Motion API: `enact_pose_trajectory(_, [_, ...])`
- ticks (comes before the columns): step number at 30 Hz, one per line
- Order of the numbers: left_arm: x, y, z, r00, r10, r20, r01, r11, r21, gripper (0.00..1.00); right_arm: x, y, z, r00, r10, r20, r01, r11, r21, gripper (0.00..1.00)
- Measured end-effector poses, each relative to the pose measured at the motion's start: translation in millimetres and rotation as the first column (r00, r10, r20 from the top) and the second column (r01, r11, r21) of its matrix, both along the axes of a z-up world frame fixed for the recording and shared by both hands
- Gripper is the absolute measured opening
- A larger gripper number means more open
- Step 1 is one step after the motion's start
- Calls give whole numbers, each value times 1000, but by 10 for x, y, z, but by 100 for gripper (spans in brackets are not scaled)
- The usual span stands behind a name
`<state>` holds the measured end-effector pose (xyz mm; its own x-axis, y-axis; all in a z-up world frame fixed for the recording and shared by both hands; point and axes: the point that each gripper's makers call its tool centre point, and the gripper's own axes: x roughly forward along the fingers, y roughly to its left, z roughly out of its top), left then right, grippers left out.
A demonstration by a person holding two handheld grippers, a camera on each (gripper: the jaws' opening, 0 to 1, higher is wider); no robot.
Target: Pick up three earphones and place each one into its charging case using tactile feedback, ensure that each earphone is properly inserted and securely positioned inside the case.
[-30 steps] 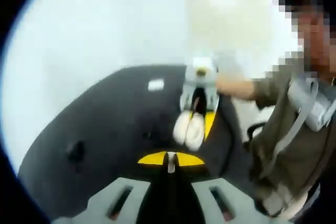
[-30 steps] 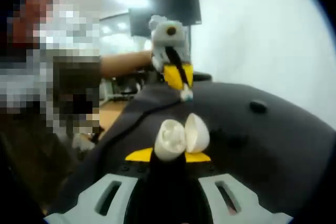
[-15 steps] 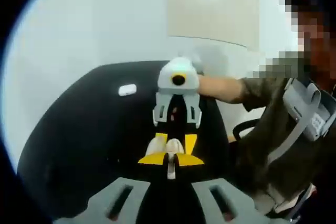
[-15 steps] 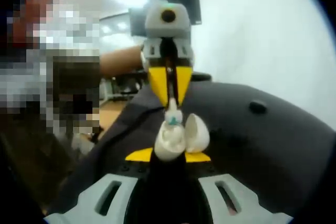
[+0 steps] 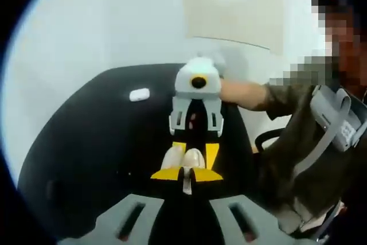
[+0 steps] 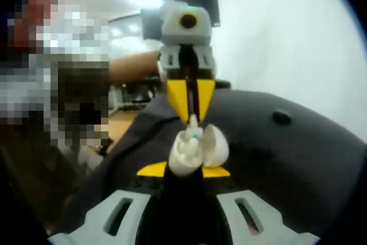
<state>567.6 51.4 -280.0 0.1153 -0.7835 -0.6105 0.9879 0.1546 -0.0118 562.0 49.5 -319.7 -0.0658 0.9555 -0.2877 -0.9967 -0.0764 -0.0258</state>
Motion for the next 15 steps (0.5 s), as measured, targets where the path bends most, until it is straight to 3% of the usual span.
enact_pose_trajectory(5, [9,8,31,1000,-9,27,9,1000,-10,8,-2,0,4,1000,1,1,-1,1000,1,22])
enact_pose_trajectory(9, [36,40,158,999,2,54,1,999,-46,8,2,-6,8,1000,1,0,-1,1000,1,22])
enact_pose_trajectory(12, [77,75,267,998,30,56,-23,993,-112,9,2,-9,10,1000,1,0,-1,1000,1,22])
enact_pose_trajectory(15, [115,140,270,998,65,23,-59,979,-196,21,4,-12,11,1000,0,0,0,1000,1,22])
